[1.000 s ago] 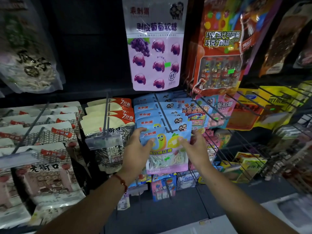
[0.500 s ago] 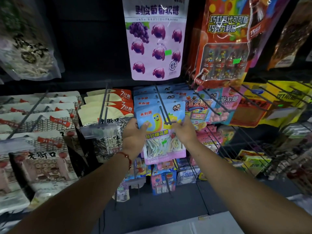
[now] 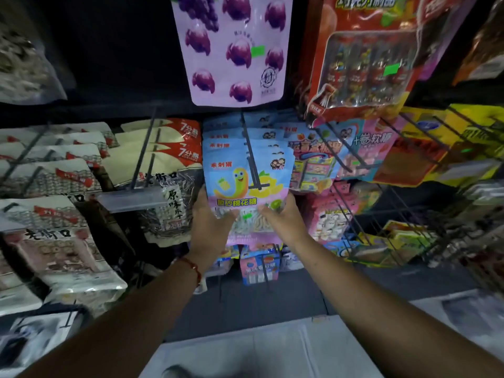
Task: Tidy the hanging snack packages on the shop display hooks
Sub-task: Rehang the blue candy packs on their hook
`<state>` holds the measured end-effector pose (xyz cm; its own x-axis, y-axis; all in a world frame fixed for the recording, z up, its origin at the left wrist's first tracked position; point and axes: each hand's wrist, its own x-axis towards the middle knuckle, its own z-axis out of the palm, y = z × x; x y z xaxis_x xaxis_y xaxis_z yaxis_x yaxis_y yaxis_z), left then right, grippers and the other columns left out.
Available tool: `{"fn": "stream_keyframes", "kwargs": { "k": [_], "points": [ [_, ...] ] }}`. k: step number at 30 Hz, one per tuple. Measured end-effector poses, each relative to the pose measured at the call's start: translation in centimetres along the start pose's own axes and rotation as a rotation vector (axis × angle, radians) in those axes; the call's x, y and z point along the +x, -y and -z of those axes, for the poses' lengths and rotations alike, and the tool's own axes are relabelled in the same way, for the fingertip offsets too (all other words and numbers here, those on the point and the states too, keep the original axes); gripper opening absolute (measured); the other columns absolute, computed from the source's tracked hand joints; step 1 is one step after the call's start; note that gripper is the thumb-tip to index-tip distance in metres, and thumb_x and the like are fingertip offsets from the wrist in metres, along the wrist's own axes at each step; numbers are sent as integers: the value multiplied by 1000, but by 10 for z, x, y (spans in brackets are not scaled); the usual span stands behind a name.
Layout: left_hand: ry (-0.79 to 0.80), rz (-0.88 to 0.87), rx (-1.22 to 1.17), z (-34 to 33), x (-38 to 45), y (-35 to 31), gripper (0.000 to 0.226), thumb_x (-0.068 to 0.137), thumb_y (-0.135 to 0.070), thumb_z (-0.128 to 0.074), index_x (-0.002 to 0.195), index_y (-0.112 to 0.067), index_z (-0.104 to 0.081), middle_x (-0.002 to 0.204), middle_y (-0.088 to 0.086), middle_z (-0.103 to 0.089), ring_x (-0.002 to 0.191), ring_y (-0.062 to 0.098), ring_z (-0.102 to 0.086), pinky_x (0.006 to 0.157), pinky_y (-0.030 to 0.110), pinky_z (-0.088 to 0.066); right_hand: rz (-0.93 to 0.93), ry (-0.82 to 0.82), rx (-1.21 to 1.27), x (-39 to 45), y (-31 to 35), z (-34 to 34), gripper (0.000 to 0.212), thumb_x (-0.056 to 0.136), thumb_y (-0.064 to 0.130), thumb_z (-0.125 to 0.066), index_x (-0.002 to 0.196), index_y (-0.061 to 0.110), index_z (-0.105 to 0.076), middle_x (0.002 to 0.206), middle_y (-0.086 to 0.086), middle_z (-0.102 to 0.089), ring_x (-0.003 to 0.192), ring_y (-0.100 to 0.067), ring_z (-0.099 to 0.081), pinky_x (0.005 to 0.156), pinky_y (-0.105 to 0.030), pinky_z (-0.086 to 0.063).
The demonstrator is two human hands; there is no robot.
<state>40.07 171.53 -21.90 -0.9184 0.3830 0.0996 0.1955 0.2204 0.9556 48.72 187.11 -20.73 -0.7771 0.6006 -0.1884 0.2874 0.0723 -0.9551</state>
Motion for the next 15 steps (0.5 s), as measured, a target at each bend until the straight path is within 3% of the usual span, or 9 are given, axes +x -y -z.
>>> {"fn": "stream_keyframes", "kwargs": {
  "k": [2,5,7,9,11,13,15],
  "points": [
    [16,17,-8,-7,-3,-9,74,89,-8,-72,138,-42,-29,122,-31,-51,103,-16,-55,81,6,-47,4,-16,8,0,-1,-4,79,84,37,-73,150,20,-32,149,-2,-44,134,-29,-47,108,-49,-43],
    [8,53,-19,-10,-2,-14,59,92,-12,-70,133,-33,-33,113,-24,-52,104,7,-56,86,24,-45,-34,-31,6,10,1,-3,99,71,53,-70,153,18,-27,151,-6,-42,133,-31,-48,106,-50,-45],
    [30,29,-13,-7,1,-12,54,93,-12,-69,131,-31,-35,110,-28,-51,104,2,-52,87,22,-42,-63,-31,15,15,4,-3,105,68,57,-71,154,18,-24,151,-4,-43,131,-28,-50,105,-51,-46],
    [74,34,-20,-2,3,-4,57,94,-14,-68,137,-31,-35,112,-35,-46,102,-6,-49,88,21,-42,-73,-42,-6,8,14,-3,90,83,45,-73,154,19,-23,146,2,-43,130,-23,-50,106,-47,-45],
    [131,63,-18,5,4,0,64,95,-21,-68,148,-27,-33,120,-29,-47,107,1,-49,92,26,-42,-87,-33,-11,2,17,-4,78,95,28,-67,155,20,-20,140,10,-38,128,-14,-44,107,-40,-41],
    [184,90,-20,12,8,8,69,94,-26,-69,152,-28,-32,125,-24,-50,110,6,-52,94,30,-44,-132,-40,10,1,16,-1,84,94,25,-69,158,24,-14,154,8,-32,138,-17,-39,113,-44,-37],
    [215,117,-71,14,11,8,62,93,-24,-70,146,-31,-38,120,-26,-56,105,2,-57,91,26,-44,-180,-63,80,4,21,0,96,86,25,-78,158,27,-14,162,3,-26,145,-24,-35,113,-52,-36]
  ]
}}
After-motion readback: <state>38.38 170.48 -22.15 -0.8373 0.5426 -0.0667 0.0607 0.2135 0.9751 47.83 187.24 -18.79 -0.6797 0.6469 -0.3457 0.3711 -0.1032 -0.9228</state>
